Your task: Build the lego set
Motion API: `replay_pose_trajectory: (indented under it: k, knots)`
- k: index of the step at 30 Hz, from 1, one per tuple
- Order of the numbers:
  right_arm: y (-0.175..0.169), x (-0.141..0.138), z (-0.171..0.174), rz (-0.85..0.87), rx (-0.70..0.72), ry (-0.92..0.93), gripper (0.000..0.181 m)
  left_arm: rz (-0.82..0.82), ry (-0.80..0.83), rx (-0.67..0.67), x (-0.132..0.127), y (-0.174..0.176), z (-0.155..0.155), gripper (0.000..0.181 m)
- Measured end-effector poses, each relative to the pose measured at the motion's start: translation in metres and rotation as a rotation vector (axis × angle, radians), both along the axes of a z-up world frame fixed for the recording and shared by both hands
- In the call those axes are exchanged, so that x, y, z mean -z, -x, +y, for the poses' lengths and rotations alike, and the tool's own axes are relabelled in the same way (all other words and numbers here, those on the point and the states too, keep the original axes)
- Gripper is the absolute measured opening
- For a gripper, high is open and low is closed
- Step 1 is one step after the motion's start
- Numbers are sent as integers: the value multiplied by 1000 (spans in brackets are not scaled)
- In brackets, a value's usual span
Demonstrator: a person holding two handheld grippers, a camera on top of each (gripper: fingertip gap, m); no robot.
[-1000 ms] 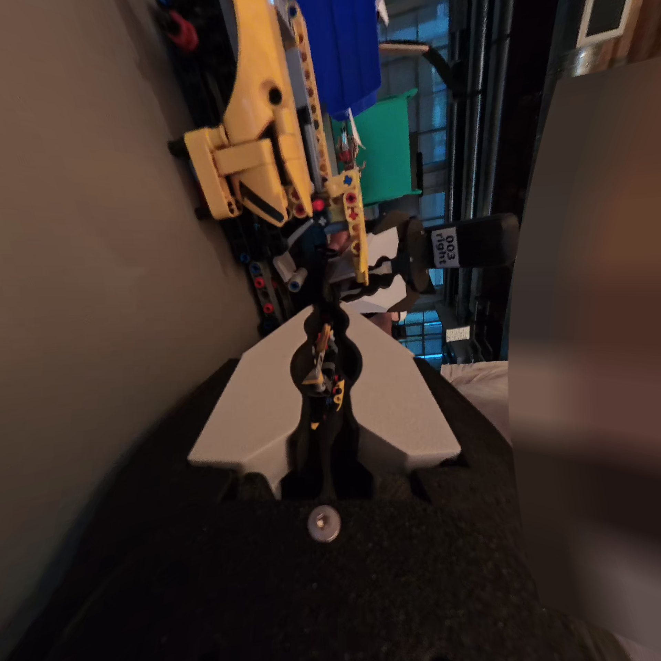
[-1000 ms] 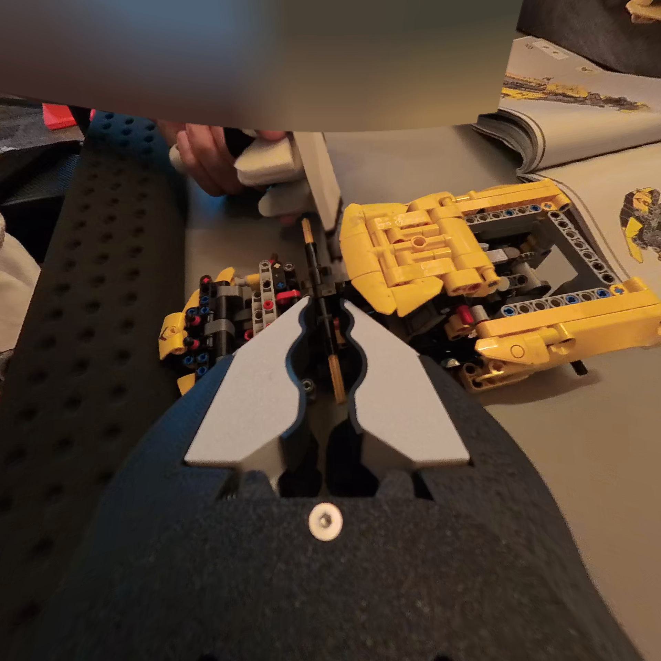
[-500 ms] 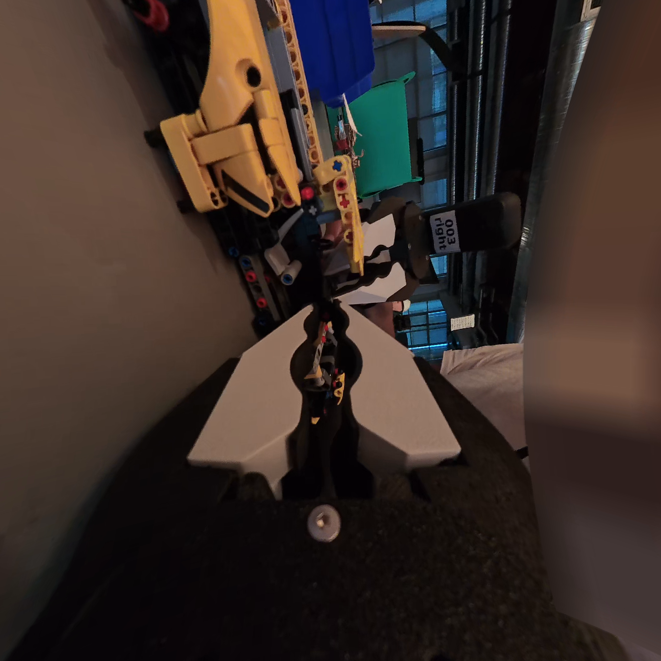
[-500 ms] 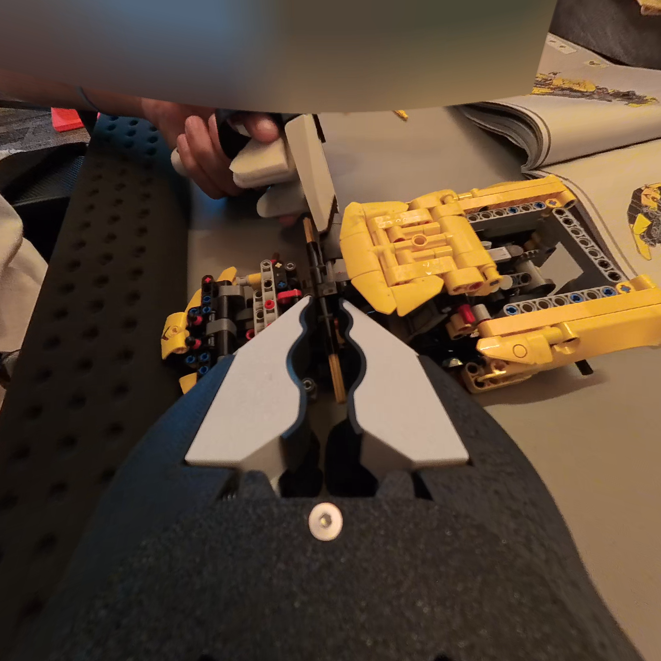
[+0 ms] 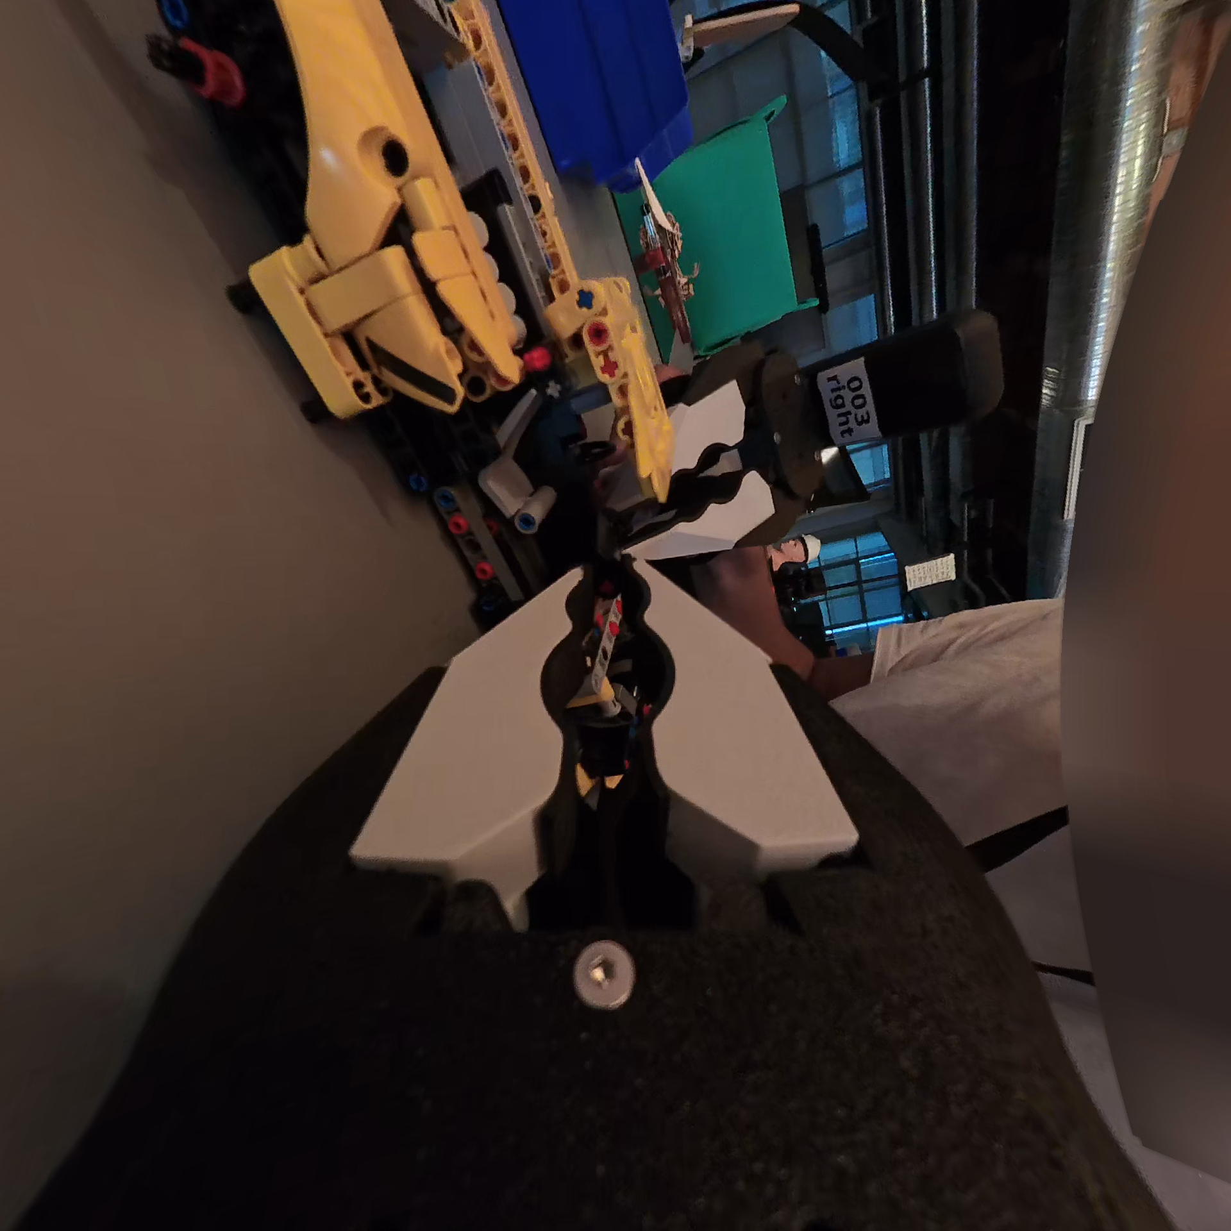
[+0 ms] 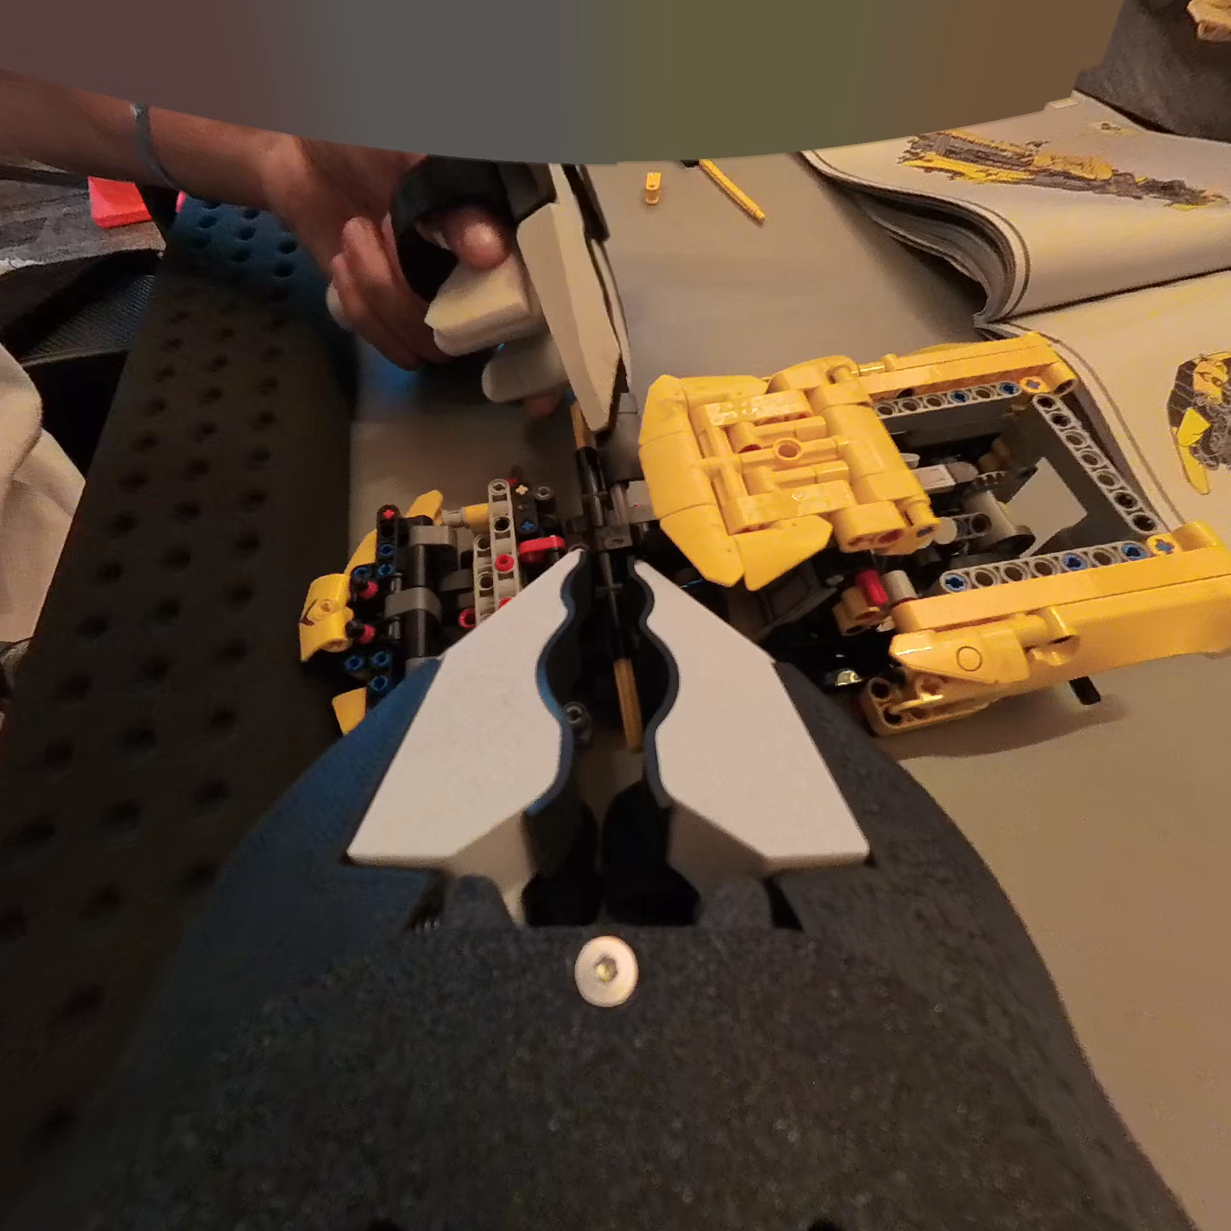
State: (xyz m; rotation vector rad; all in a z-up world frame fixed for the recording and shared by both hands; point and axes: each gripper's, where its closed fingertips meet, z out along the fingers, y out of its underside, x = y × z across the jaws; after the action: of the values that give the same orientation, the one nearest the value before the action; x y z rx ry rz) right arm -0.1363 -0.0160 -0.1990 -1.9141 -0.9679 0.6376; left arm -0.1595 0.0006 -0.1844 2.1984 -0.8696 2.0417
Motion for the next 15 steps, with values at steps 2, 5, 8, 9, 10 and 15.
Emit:
replay_pose_trajectory:
  k: [2, 5, 8, 9, 10, 15]
  knots:
    - [0, 0, 0, -10, -9, -14, 8, 2, 16, 16, 0, 0, 0, 7]
    - [0, 0, -1, -11, -20, -13, 8, 6, 31, 37, 1, -1, 0, 7]
    - [0, 0, -1, -30, -49, -40, 7, 14, 42, 76, 2, -1, 0, 7]
    - [0, 1, -1, -27, -54, -33, 7, 13, 45, 79, 2, -2, 1, 7]
    - [0, 1, -1, -24, -57, -26, 7, 13, 41, 88, 2, -3, 2, 7]
    - [0, 1, -1, -26, -75, -23, 7, 4, -58, 138, 2, -3, 0, 6]
